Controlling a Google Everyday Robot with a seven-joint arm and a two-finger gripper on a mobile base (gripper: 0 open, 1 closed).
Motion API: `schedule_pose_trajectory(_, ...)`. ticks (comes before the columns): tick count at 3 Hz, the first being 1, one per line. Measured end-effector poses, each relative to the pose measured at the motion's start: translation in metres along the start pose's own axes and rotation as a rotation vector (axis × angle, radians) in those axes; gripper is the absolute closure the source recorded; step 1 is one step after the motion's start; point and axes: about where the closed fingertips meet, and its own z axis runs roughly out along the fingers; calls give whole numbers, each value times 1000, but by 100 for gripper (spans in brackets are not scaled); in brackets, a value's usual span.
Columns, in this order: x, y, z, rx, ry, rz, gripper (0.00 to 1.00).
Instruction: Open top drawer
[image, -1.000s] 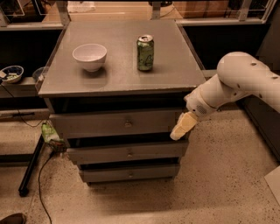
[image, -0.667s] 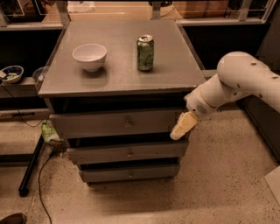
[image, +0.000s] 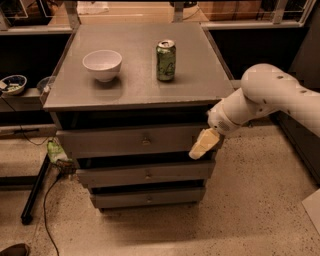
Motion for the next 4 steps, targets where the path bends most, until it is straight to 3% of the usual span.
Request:
schedule_pose_trajectory(3, -4, -4, 30, -54, -30, 11, 0)
schedule_pose_trajectory(4, -18, -13, 50, -69, -57, -1, 0)
